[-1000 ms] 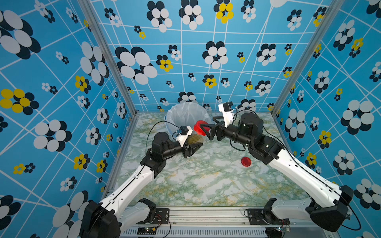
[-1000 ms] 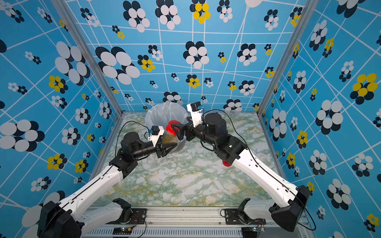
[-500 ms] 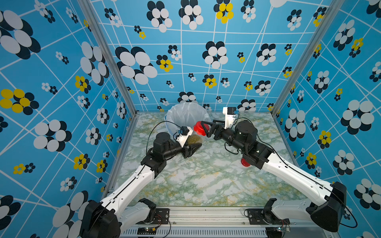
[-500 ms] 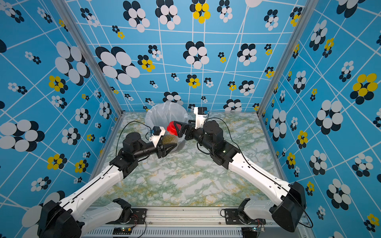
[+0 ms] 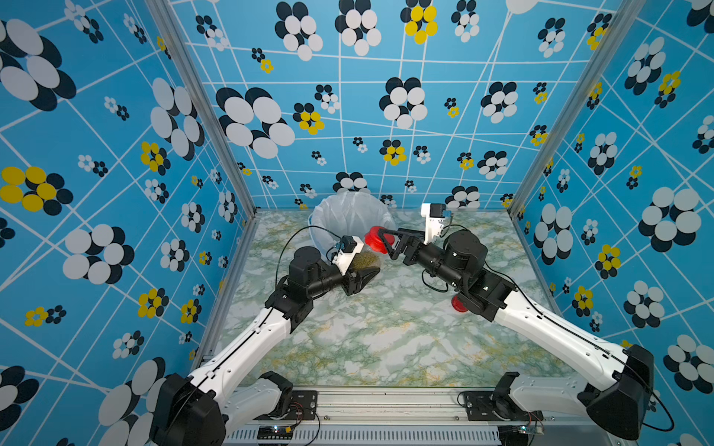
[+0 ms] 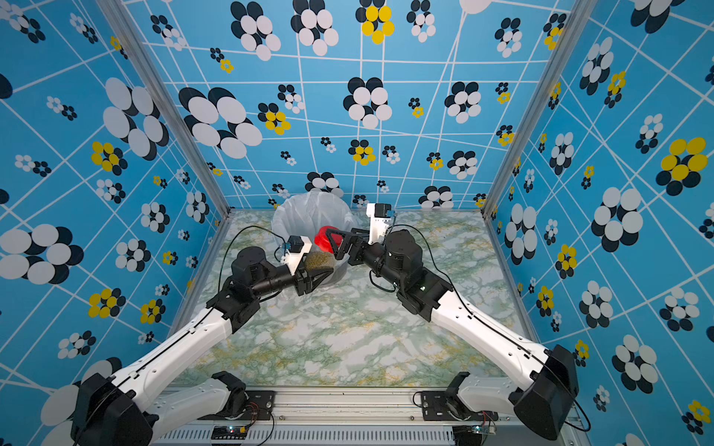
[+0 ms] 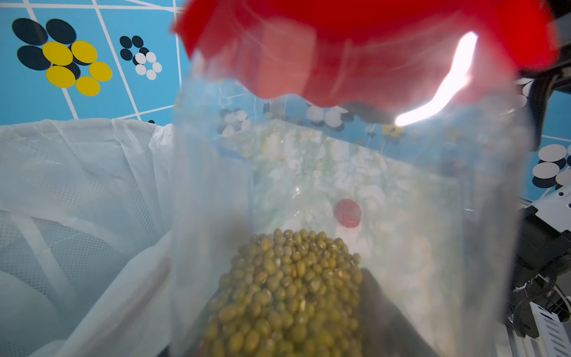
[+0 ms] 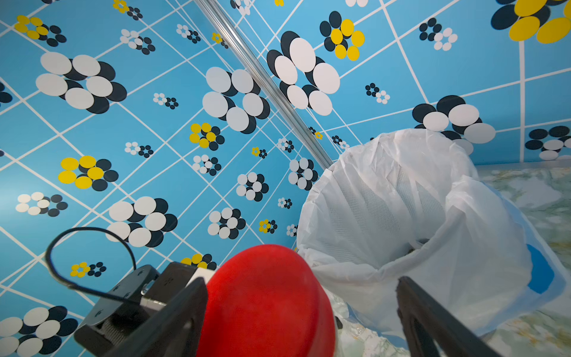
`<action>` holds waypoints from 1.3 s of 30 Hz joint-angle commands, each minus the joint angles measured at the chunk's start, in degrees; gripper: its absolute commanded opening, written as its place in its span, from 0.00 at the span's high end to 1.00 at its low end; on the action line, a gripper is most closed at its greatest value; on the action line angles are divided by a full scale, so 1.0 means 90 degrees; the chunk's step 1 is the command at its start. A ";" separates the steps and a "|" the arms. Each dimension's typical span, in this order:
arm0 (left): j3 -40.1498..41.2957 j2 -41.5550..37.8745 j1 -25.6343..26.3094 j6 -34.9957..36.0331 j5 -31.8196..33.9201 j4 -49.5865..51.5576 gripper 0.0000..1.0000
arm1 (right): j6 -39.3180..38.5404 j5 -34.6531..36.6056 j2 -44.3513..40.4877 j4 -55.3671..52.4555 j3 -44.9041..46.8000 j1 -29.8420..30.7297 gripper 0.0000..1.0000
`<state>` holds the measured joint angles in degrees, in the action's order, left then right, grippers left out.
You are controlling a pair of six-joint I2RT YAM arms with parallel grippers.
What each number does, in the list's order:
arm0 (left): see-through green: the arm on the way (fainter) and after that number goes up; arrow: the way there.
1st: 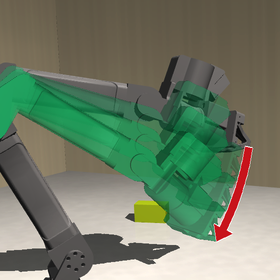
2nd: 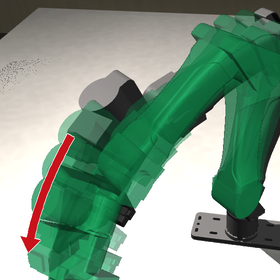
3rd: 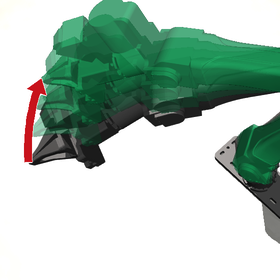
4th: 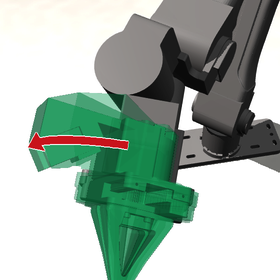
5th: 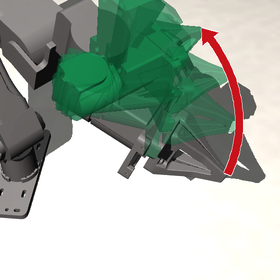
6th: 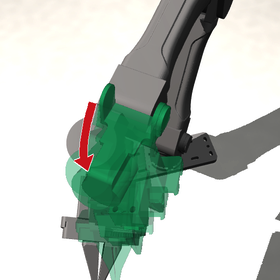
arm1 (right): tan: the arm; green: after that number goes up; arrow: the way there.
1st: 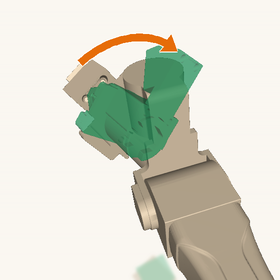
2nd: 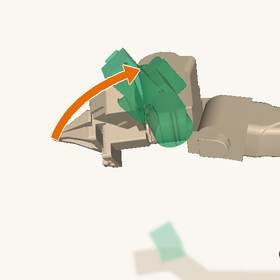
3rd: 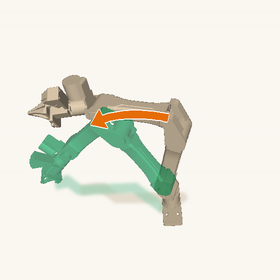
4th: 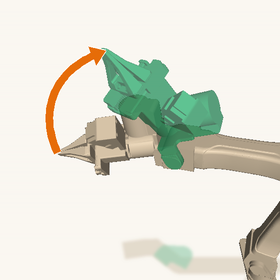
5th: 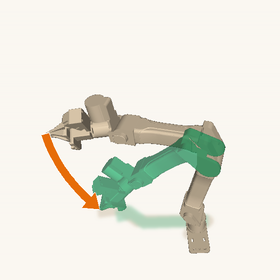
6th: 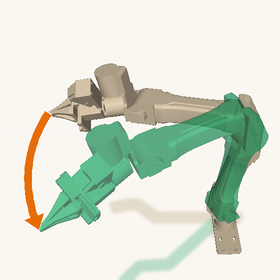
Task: Empty moldy mung beans from jars
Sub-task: Unscrew the lid from the jar.
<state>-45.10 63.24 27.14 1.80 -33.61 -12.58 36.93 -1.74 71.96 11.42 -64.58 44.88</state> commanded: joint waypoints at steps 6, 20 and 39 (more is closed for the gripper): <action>-0.0333 -0.0020 0.0178 0.0261 0.0096 0.0067 0.73 | 0.0053 -0.0612 0.0213 -0.0213 -0.0273 0.0045 0.08; -0.0400 0.0053 0.0221 0.0366 0.0207 0.0202 0.73 | -0.0259 -0.0657 0.0263 -0.0350 -0.0308 0.0064 0.51; -0.0180 0.0009 0.0018 0.0181 -0.0433 -0.0262 0.73 | -0.0914 -0.2003 -0.0141 -0.0391 -0.0589 -0.0848 0.50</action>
<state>-46.68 64.12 29.02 6.00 -34.44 -9.69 31.44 -19.27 72.86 8.25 -66.76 40.51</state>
